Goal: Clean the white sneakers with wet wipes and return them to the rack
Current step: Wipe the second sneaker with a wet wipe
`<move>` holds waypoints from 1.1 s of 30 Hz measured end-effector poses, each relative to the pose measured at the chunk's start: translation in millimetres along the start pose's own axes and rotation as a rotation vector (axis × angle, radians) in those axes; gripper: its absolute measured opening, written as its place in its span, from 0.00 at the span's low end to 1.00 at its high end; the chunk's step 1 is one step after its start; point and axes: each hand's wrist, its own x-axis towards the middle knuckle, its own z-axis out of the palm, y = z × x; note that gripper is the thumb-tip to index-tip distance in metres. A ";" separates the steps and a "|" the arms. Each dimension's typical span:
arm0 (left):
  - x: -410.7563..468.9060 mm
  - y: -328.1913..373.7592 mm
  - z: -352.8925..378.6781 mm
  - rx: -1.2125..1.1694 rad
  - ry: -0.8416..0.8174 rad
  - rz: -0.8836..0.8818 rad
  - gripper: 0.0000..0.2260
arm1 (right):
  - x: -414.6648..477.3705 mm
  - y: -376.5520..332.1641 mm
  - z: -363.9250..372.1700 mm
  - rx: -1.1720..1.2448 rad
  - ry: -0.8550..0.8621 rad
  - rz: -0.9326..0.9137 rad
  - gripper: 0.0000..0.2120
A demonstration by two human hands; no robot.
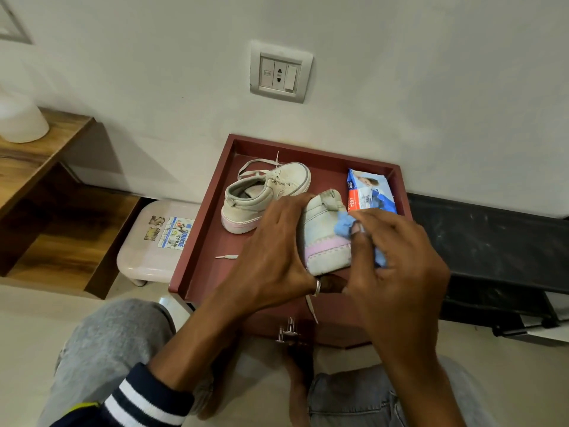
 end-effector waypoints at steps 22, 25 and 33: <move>-6.9 -1.8 5.5 -0.114 0.029 0.047 0.30 | -9.0 -38.4 12.1 -0.273 -0.052 -0.226 0.07; -6.1 -1.8 11.7 -0.132 0.002 0.003 0.40 | 1.8 -28.4 -1.5 -0.273 0.061 -0.133 0.07; -4.4 -14.3 -1.0 -0.204 -0.138 0.061 0.35 | -13.3 -33.6 14.7 -0.335 -0.068 -0.205 0.09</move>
